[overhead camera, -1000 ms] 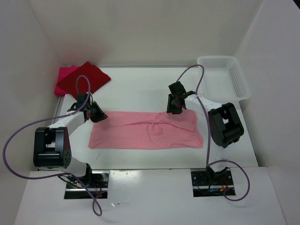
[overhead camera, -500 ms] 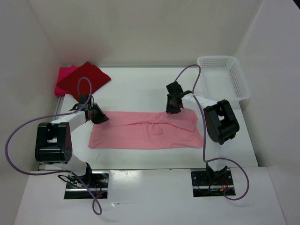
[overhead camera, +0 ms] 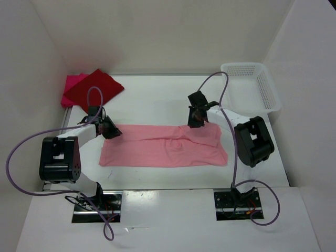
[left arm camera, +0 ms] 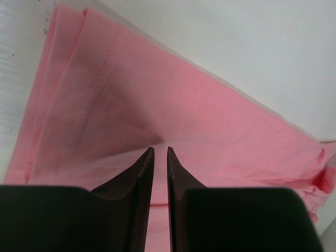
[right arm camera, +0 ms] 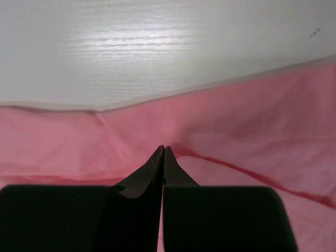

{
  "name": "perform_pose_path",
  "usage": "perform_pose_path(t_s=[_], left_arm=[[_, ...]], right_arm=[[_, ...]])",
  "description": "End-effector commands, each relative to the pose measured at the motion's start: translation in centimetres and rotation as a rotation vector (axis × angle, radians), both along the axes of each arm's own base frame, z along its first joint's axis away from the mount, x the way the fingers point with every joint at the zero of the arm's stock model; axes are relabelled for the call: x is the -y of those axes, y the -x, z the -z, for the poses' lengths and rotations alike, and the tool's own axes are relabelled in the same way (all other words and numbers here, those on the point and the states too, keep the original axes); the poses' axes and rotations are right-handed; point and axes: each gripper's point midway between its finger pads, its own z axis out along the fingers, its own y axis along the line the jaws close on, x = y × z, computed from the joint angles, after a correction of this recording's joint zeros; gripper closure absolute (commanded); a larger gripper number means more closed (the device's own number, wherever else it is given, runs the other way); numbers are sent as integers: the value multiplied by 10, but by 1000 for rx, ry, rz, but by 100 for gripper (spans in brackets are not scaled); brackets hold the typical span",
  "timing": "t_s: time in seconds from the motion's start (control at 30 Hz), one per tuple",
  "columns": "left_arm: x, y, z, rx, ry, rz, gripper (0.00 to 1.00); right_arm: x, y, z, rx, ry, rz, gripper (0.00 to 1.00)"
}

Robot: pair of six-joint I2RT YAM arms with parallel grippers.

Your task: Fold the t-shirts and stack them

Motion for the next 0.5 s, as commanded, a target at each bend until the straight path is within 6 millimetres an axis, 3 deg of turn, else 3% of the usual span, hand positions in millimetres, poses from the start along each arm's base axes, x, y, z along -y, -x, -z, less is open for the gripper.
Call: perform_pose_path(t_s=[0.0,0.03,0.2,0.23,0.47], left_arm=[[1,-14,-9,45,13,1,77],[1,-17,-12,54,12,1,77],[-1,-17,-9,44,5,-4,77],[-1,-17,-9,44,5,-4,77],[-1,-23,-13,56,4,-4,77]], right_arm=[[1,22,-36,21,-43,2,100],[1,27,-48,34,-66,7,100],[5,68,-56,5,-129,31,100],[8,80,-50,-25,-131,39,100],[-16,130,-53,-76,-243,36,100]])
